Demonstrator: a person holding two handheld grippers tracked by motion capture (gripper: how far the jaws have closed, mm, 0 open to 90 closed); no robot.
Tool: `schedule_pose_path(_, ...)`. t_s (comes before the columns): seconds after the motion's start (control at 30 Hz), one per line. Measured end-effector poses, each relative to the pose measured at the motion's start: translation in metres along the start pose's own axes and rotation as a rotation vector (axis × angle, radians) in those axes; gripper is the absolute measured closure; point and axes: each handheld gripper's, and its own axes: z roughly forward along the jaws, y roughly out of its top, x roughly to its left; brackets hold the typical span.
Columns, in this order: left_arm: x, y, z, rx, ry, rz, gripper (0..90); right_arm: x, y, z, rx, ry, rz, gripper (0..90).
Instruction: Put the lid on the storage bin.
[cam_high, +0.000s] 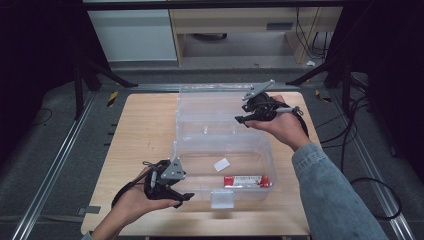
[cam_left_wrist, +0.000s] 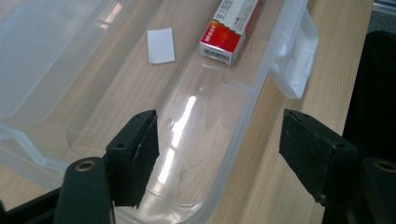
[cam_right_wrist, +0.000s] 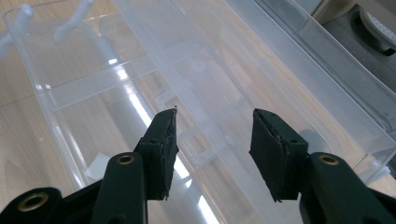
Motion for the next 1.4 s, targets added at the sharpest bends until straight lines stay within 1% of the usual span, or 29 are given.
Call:
schedule_pose_path(0.07,0.000,0.000,0.001,0.005,-0.005,0.007,27.3,-0.001,0.001,0.001,0.007,0.001,-0.002,49.7)
schedule_pose_path(0.1,0.000,0.001,0.003,0.015,-0.020,0.010,27.2,-0.003,0.002,0.004,0.028,0.007,-0.013,48.0)
schedule_pose_path(0.13,0.000,0.001,0.003,0.015,-0.020,0.010,27.1,-0.004,0.002,0.005,0.032,0.012,-0.017,47.2)
schedule_pose_path(0.17,0.000,0.001,0.007,0.034,-0.024,0.019,27.1,-0.006,0.003,0.007,0.041,0.015,-0.018,46.7)
schedule_pose_path(0.2,0.000,0.001,0.007,0.034,-0.024,0.019,27.1,-0.006,0.003,0.007,0.041,0.015,-0.018,46.7)
schedule_pose_path(0.27,-0.001,0.000,0.012,0.035,-0.032,0.018,28.1,-0.008,0.004,0.012,0.072,0.022,-0.034,47.0)
schedule_pose_path(0.33,-0.001,-0.001,0.014,0.039,-0.031,0.021,29.6,-0.009,0.004,0.014,0.080,0.024,-0.043,47.5)
schedule_pose_path(0.37,-0.001,-0.001,0.015,0.040,-0.029,0.020,31.0,-0.010,0.004,0.017,0.093,0.029,-0.058,50.2)
schedule_pose_path(0.4,0.000,-0.002,0.016,0.043,-0.032,0.021,31.0,-0.010,0.004,0.017,0.093,0.029,-0.058,50.2)
schedule_pose_path(0.43,0.000,-0.003,0.019,0.043,-0.037,0.020,34.8,-0.010,0.004,0.019,0.101,0.037,-0.061,53.5)
schedule_pose_path(0.47,0.000,-0.003,0.021,0.043,-0.039,0.012,35.9,-0.011,0.004,0.020,0.107,0.040,-0.067,54.8)
schedule_pose_path(0.57,0.000,-0.003,0.026,0.054,-0.033,0.023,41.5,-0.010,0.005,0.023,0.125,0.048,-0.085,58.8)
schedule_pose_path(0.63,0.001,-0.004,0.028,0.055,-0.040,0.026,46.2,-0.010,0.004,0.025,0.134,0.053,-0.091,62.0)
schedule_pose_path(0.7,0.001,-0.004,0.030,0.059,-0.038,0.022,50.1,-0.010,0.004,0.028,0.141,0.064,-0.097,64.1)
schedule_pose_path(0.73,0.002,-0.004,0.031,0.067,-0.032,0.025,53.9,-0.010,0.003,0.028,0.148,0.066,-0.102,64.5)
schedule_pose_path(0.8,0.001,-0.004,0.032,0.074,-0.025,0.026,57.4,-0.010,0.003,0.029,0.150,0.064,-0.108,65.6)
schedule_pose_path(0.83,0.002,-0.005,0.034,0.086,-0.035,0.035,59.2,-0.011,0.003,0.030,0.148,0.062,-0.110,68.4)
schedule_pose_path(0.9,0.001,-0.005,0.035,0.088,-0.040,0.033,62.9,-0.011,0.003,0.030,0.151,0.060,-0.110,69.4)
schedule_pose_path(0.93,0.001,-0.005,0.037,0.089,-0.042,0.040,64.1,-0.013,0.003,0.031,0.151,0.068,-0.114,70.5)
schedule_pose_path(0.97,0.001,-0.005,0.037,0.092,-0.051,0.042,65.9,-0.013,0.003,0.031,0.156,0.070,-0.118,71.0)
schedule_pose_path(1.0,0.001,-0.005,0.037,0.092,-0.051,0.042,68.7,-0.013,0.003,0.031,0.156,0.070,-0.118,71.0)
schedule_pose_path(1.03,0.002,-0.005,0.037,0.088,-0.059,0.036,70.0,-0.014,0.004,0.032,0.166,0.073,-0.133,71.9)
schedule_pose_path(1.07,0.003,-0.005,0.038,0.082,-0.057,0.034,74.1,-0.014,0.005,0.032,0.166,0.071,-0.135,72.3)
schedule_pose_path(1.17,0.005,-0.004,0.038,0.085,-0.047,0.032,74.1,-0.016,0.007,0.035,0.168,0.059,-0.154,73.1)
schedule_pose_path(1.27,0.011,-0.002,0.039,0.082,-0.046,0.022,74.0,-0.017,0.008,0.037,0.172,0.051,-0.157,73.4)
schedule_pose_path(1.3,0.015,-0.001,0.040,0.079,-0.039,0.018,73.9,-0.020,0.010,0.039,0.174,0.044,-0.158,73.4)
schedule_pose_path(1.33,0.015,-0.001,0.040,0.079,-0.039,0.018,73.8,-0.020,0.010,0.039,0.174,0.044,-0.158,73.4)
schedule_pose_path(1.37,0.020,0.000,0.041,0.078,-0.040,0.009,73.7,-0.023,0.012,0.042,0.180,0.039,-0.164,73.8)
schedule_pose_path(1.4,0.020,0.000,0.041,0.078,-0.040,0.009,73.7,-0.023,0.012,0.042,0.180,0.039,-0.164,73.8)
